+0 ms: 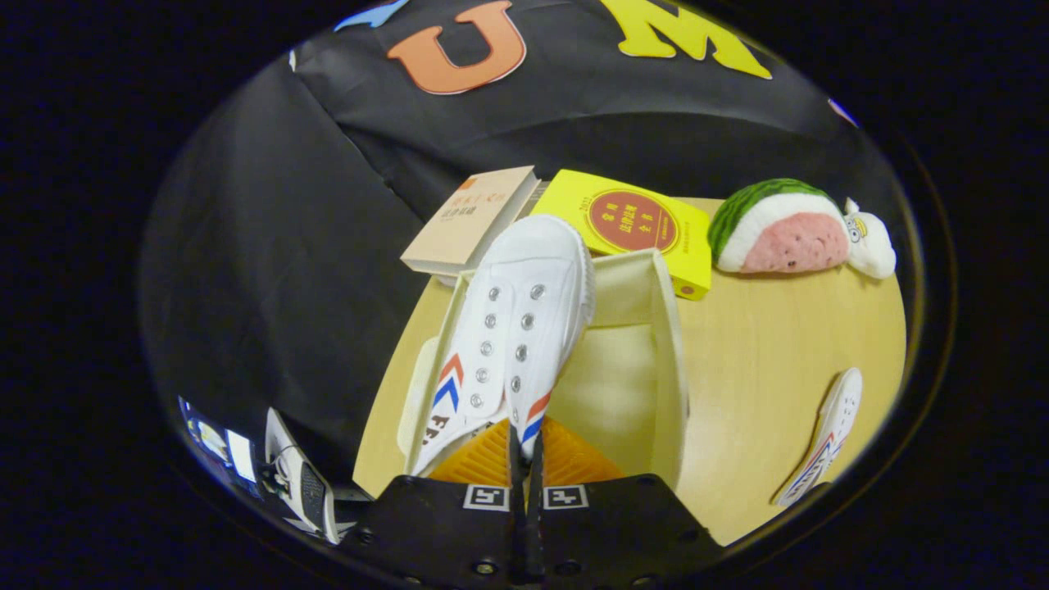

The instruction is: Open the storage box then place both shoes into the box .Put the left shoe in first, then the right shoe, with the right side of both shoes facing outward in a uniform manner.

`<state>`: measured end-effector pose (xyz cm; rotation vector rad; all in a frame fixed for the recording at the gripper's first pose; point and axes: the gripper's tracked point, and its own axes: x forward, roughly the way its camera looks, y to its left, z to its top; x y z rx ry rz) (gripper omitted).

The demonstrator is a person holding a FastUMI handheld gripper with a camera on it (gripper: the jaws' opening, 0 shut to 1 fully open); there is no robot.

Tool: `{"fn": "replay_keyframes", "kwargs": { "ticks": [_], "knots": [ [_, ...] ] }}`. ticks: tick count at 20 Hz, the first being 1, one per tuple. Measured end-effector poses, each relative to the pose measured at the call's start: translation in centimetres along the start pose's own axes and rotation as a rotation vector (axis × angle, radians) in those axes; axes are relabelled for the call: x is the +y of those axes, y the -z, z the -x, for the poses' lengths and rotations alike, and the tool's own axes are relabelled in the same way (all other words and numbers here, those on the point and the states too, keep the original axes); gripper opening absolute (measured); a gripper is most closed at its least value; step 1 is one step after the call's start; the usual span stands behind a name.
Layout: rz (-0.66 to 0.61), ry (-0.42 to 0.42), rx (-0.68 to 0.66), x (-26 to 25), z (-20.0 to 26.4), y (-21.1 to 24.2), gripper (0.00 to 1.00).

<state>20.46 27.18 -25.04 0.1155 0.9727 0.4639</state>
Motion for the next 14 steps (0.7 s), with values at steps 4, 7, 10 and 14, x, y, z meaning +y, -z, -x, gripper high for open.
{"fn": "replay_keyframes", "kwargs": {
  "ticks": [4,7,10,14],
  "knots": [
    [0.061,0.04,0.052,0.7,-2.7,2.2,0.0],
    [0.061,0.074,0.085,0.9,-4.6,3.3,0.0],
    [0.064,0.129,0.137,0.5,-6.4,3.9,0.0],
    [0.056,0.183,0.19,0.4,-7.8,4.9,0.0]
  ]
}}
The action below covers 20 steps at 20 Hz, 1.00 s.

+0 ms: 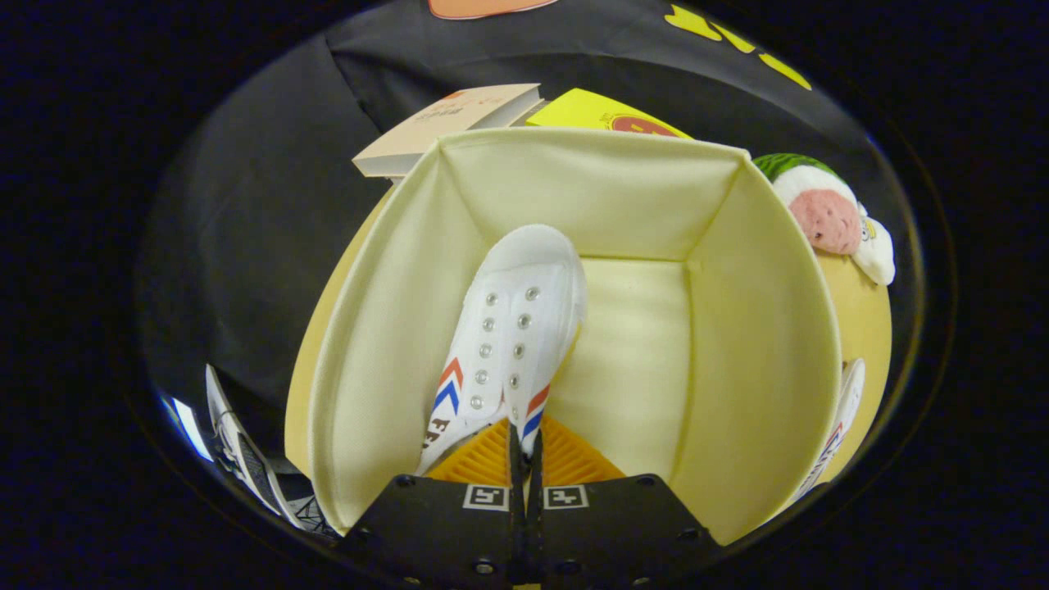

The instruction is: Open the storage box then place both shoes into the box .Put the left shoe in first, then the right shoe, with the right side of both shoes facing outward in a uniform manner.

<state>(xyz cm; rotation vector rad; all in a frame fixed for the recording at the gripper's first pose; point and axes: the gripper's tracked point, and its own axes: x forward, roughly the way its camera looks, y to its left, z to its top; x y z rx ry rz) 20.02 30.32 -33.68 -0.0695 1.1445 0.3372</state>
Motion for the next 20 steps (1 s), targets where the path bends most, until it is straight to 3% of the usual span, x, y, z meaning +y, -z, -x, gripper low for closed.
{"fn": "replay_keyframes", "kwargs": {
  "ticks": [2,6,7,8,10,13,16,20],
  "knots": [
    [-0.003,-0.007,0.026,0.1,-0.3,0.1,0.01],
    [-0.006,-0.068,0.013,0.7,2.3,0.2,0.2],
    [0.001,-0.101,-0.006,0.8,4.2,0.0,0.38],
    [0.009,-0.126,-0.016,0.4,6.1,0.2,0.46],
    [0.022,-0.182,-0.051,-0.9,10.4,0.7,0.77],
    [0.064,-0.192,-0.138,-4.8,15.3,1.1,0.96],
    [0.072,-0.183,-0.193,-10.4,18.9,2.7,0.96],
    [0.029,-0.097,-0.216,-20.6,19.5,5.4,0.96]
  ]
}}
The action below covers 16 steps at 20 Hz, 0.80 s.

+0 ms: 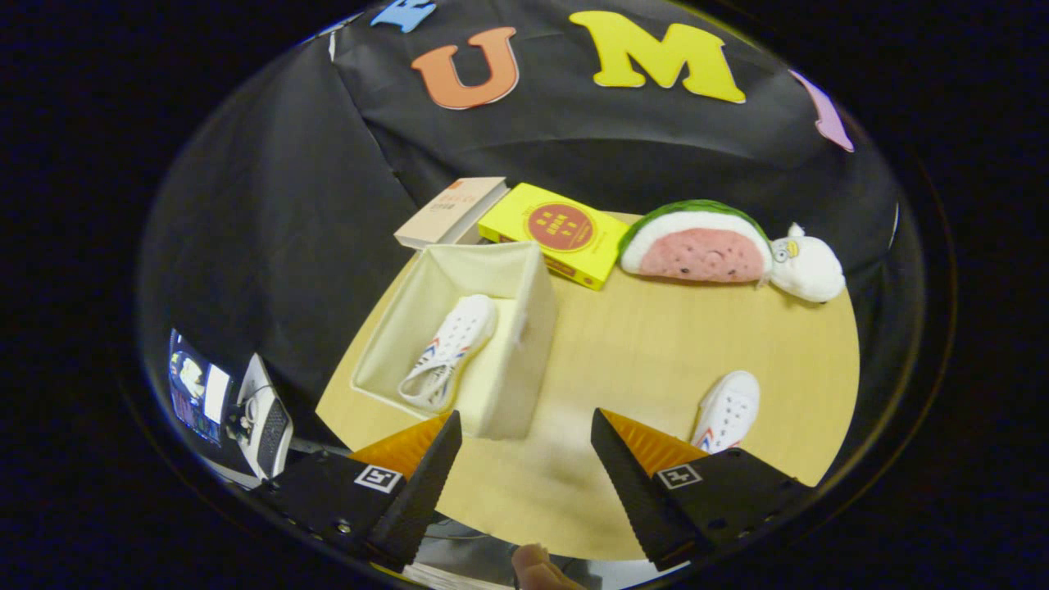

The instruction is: Open the storage box then place both shoes into the box .Put the left shoe in first, then the right shoe, with the right side of both shoes facing outward in a uniform manner.

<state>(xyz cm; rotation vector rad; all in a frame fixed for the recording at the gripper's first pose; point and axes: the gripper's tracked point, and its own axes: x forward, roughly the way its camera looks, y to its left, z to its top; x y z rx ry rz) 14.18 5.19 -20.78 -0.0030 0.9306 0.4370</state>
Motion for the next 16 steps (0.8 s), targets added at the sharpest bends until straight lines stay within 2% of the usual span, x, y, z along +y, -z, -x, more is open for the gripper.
{"fn": "replay_keyframes", "kwargs": {
  "ticks": [4,7,12,16],
  "knots": [
    [-0.039,0.152,0.038,-10.8,-1.1,4.0,0.97],
    [-0.061,0.235,0.09,-16.2,-2.5,6.9,0.97],
    [-0.122,0.299,0.168,-21.4,-4.9,10.0,0.97],
    [-0.098,0.308,0.246,-22.3,-7.5,11.3,0.97]
  ]
}}
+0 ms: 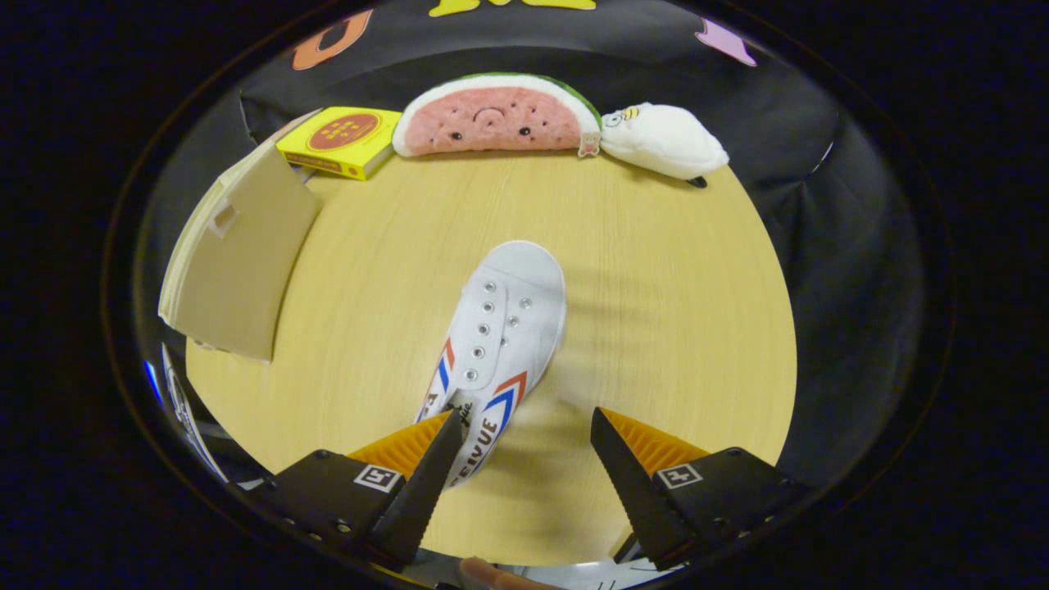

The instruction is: Open the storage box then place both shoes into the box .Put the left shoe in first, then the right shoe, with the right side of both shoes facing outward in a uniform manner.

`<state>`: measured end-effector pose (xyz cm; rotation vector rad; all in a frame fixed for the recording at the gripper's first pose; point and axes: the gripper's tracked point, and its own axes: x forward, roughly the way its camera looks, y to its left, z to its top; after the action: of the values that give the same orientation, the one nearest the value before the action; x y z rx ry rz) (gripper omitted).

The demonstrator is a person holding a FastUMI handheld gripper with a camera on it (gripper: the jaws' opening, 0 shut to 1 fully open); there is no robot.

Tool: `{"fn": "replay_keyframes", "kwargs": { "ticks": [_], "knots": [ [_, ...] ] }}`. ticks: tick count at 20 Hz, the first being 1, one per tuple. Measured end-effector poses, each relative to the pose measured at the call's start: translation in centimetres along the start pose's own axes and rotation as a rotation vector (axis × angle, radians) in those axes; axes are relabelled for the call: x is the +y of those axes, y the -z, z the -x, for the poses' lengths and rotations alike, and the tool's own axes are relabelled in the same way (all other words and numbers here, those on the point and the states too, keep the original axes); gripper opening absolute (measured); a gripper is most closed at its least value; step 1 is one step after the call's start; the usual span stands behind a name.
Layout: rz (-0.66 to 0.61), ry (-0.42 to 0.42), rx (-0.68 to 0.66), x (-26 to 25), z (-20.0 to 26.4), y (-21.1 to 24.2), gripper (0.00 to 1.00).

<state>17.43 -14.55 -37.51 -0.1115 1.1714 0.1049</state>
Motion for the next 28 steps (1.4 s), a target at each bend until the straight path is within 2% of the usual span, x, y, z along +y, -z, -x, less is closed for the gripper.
{"fn": "replay_keyframes", "kwargs": {
  "ticks": [3,5,8,10,11,13,15,17,18,19,20,24,28],
  "knots": [
    [0.034,0.088,0.049,-0.8,-1.7,0.3,0.95],
    [0.016,0.102,0.054,-1.0,-2.5,0.0,0.95],
    [-0.035,0.035,0.083,-0.1,-2.5,0.1,0.9],
    [-0.085,-0.033,0.097,0.6,-3.0,0.2,0.78],
    [-0.129,-0.089,0.107,1.3,-3.1,0.2,0.69],
    [-0.226,-0.162,0.126,1.9,-3.3,0.0,0.34],
    [-0.206,-0.202,0.126,1.6,-3.1,0.1,0.3],
    [-0.232,-0.258,0.123,1.5,-2.9,0.5,0.23],
    [-0.283,-0.278,0.113,1.2,-3.2,0.4,0.23],
    [-0.343,-0.288,0.129,0.6,-3.0,0.2,0.09],
    [-0.379,-0.316,0.131,0.7,-3.4,0.1,0.0],
    [-0.398,-0.357,0.071,0.6,-2.2,0.0,0.0],
    [-0.462,-0.427,0.058,1.3,1.1,-0.2,0.0]
  ]
}}
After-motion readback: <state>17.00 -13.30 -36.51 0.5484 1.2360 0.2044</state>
